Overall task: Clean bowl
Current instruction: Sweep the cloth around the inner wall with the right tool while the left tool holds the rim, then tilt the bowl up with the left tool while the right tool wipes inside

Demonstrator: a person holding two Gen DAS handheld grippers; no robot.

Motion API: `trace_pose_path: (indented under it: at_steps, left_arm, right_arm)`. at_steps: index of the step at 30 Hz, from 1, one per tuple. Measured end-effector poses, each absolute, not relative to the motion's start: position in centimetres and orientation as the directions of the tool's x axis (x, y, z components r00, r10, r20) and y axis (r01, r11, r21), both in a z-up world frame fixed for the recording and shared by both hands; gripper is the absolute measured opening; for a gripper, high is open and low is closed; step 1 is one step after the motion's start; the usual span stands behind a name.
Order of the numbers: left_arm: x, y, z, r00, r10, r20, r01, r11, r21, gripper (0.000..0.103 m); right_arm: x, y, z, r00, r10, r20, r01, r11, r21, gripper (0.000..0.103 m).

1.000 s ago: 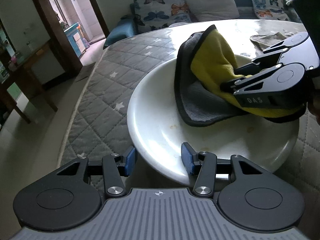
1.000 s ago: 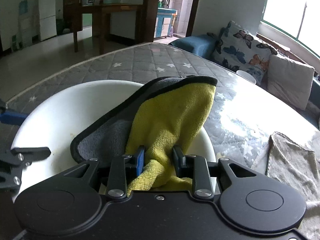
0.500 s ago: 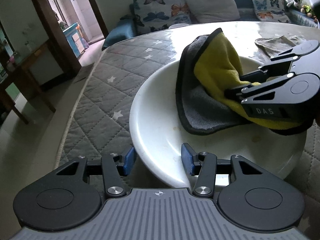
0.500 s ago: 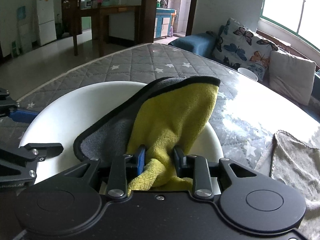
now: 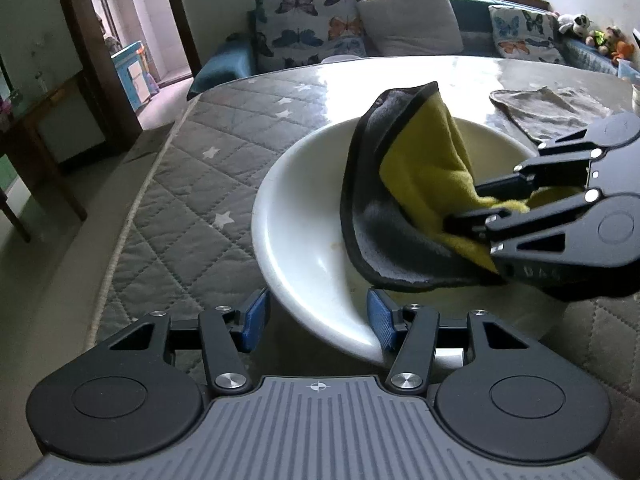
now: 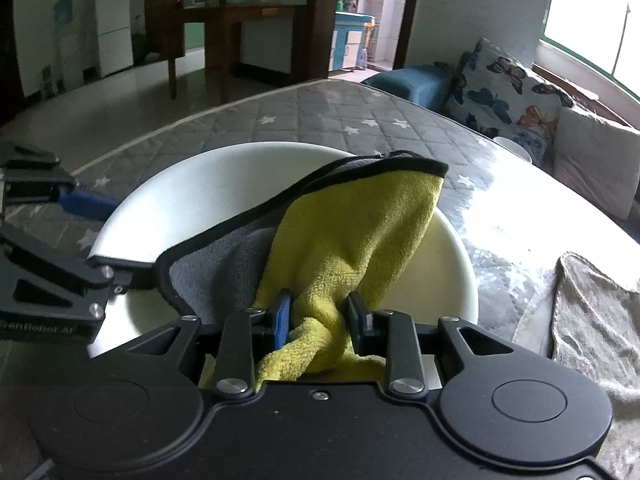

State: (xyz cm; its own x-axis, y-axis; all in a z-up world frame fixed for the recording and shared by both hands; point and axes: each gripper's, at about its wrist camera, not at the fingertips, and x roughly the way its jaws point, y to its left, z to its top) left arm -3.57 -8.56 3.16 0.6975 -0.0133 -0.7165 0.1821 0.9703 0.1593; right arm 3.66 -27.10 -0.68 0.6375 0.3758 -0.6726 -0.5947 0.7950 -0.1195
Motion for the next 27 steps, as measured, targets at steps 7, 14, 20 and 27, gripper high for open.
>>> trace_pose_path:
  at_steps: [7, 14, 20, 27]
  left_arm:
    - [-4.4, -8.4, 3.7, 0.71, -0.02, -0.704, 0.181, 0.971, 0.155, 0.058]
    - [-4.5, -8.5, 3.8, 0.713, -0.019, -0.701, 0.181, 0.971, 0.158, 0.058]
    - [-4.6, -8.3, 3.9, 0.711, -0.019, -0.703, 0.176, 0.973, 0.151, 0.06]
    - [-4.6, -8.1, 3.9, 0.709, -0.012, -0.706, 0.163, 0.976, 0.147, 0.066]
  right_arm:
    - [3.9, -26.1, -0.5, 0.62, 0.396, -0.677, -0.618, 0.778, -0.111, 0.031]
    - [4.4, -25.0, -0.6, 0.624, 0.4, -0.671, -0.616, 0.78, -0.108, 0.031]
    - [5.4, -24.7, -0.7, 0.629, 0.395, -0.669, -0.603, 0.792, -0.099, 0.031]
    - [6.9, -24.3, -0.7, 0.638, 0.378, -0.671, -0.583, 0.807, -0.099, 0.038]
